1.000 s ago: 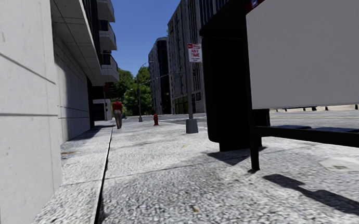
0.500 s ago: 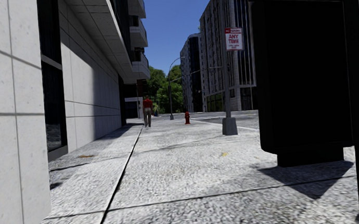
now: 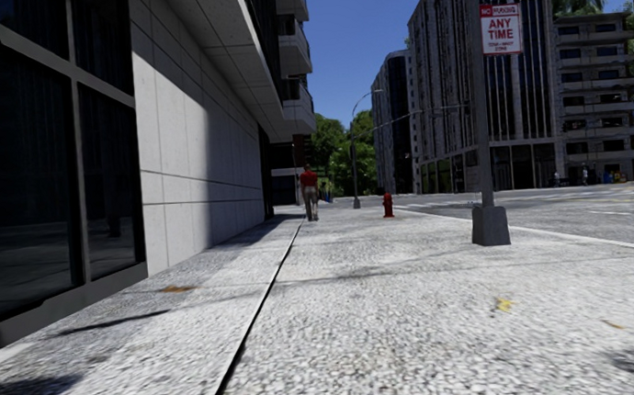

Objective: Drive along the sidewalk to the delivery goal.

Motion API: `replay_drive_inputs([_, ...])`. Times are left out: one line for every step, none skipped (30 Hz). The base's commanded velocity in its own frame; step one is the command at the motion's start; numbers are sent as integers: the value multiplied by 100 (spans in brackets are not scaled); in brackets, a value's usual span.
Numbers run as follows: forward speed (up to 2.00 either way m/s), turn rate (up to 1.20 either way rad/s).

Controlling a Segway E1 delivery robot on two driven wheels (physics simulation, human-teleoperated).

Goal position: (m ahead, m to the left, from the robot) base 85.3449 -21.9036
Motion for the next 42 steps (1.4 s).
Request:
replay_drive_inputs([200, 0])
replay_drive_inputs([200, 0])
replay_drive_inputs([200, 0])
replay_drive_inputs([200, 0])
replay_drive_inputs([200, 0])
replay_drive_inputs([200, 0])
replay_drive_inputs([200, 0])
replay_drive_inputs([200, 0])
replay_drive_inputs([200, 0])
replay_drive_inputs([200, 0])
replay_drive_inputs([200, 0])
replay_drive_inputs([200, 0])
replay_drive_inputs([200, 0])
replay_drive_inputs([200, 0])
replay_drive_inputs([200, 0])
replay_drive_inputs([200, 0])
replay_drive_inputs([200, 0])
replay_drive_inputs([200, 0])
replay_drive_inputs([200, 0])
replay_drive_inputs([200, 0])
replay_drive_inputs([200, 0])
replay_drive_inputs([200, 0])
replay_drive_inputs([200, 0])
replay_drive_inputs([200, 0])
replay_drive_inputs([200, 0])
replay_drive_inputs([200, 0])
replay_drive_inputs([200, 0])
replay_drive_inputs([200, 0])
replay_drive_inputs([200, 0])
replay_drive_inputs([200, 0])
replay_drive_inputs([200, 0])
replay_drive_inputs([200, 0])
replay_drive_inputs([200, 0])
replay_drive_inputs([200, 0])
replay_drive_inputs([200, 0])
replay_drive_inputs([200, 0])
replay_drive_inputs([200, 0])
replay_drive_inputs([200, 0])
replay_drive_inputs([200, 0])
replay_drive_inputs([200, 0])
replay_drive_inputs([200, 0])
replay_drive_inputs([200, 0])
